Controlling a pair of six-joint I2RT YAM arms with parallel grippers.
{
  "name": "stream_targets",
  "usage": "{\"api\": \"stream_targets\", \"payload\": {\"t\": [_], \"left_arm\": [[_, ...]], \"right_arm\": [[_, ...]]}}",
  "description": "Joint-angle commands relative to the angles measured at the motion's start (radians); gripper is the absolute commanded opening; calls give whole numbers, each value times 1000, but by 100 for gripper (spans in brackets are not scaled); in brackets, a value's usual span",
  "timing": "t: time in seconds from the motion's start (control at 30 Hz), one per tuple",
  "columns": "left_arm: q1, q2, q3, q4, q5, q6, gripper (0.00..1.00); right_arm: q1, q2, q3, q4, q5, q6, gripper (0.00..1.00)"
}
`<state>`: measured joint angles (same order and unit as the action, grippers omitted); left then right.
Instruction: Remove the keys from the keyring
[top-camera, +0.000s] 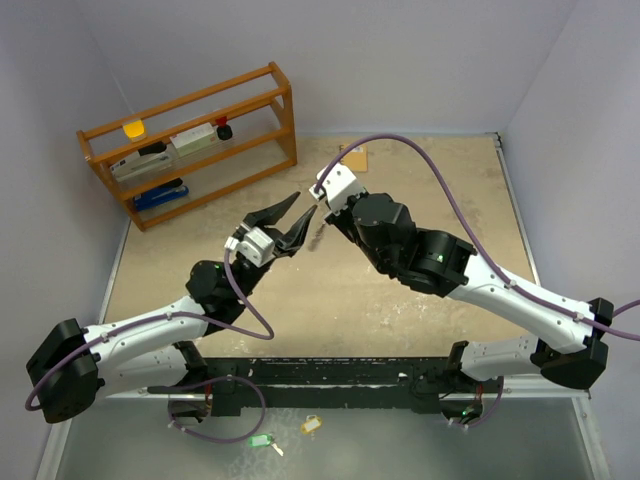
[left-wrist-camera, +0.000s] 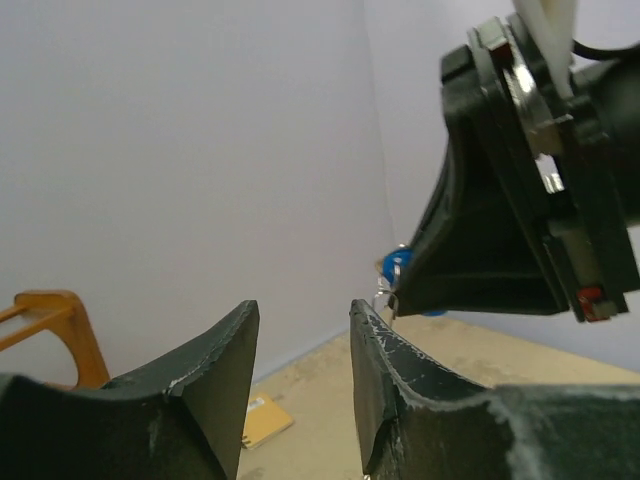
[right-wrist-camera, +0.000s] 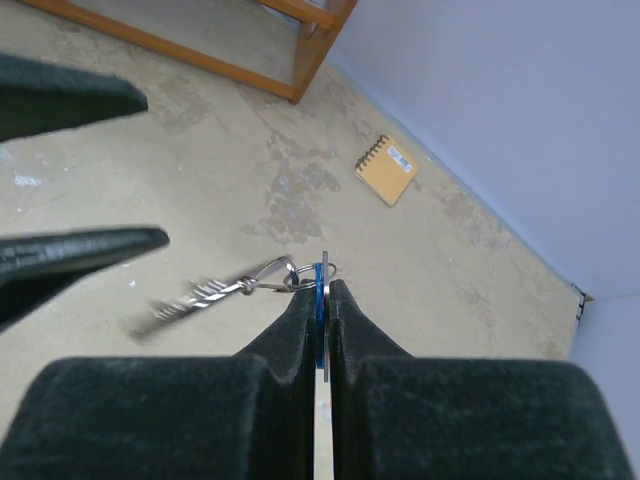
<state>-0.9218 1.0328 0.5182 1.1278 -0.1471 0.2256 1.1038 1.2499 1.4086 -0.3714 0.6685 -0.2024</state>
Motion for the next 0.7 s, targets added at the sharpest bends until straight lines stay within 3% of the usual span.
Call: {"api": "stream_targets", "payload": {"t": [0.0,0.4,0.67], "left_arm": [[5,-21,13,-33,140,4,40],[5,111,30,70,215,-60,43],[5,200,1,270,125,-94,46]], "right_arm": [[-1,-20,59,38,33,-29,0],[-1,-7,73,32,22,-26,0],[0,-12,67,30,13,-11,0]]}}
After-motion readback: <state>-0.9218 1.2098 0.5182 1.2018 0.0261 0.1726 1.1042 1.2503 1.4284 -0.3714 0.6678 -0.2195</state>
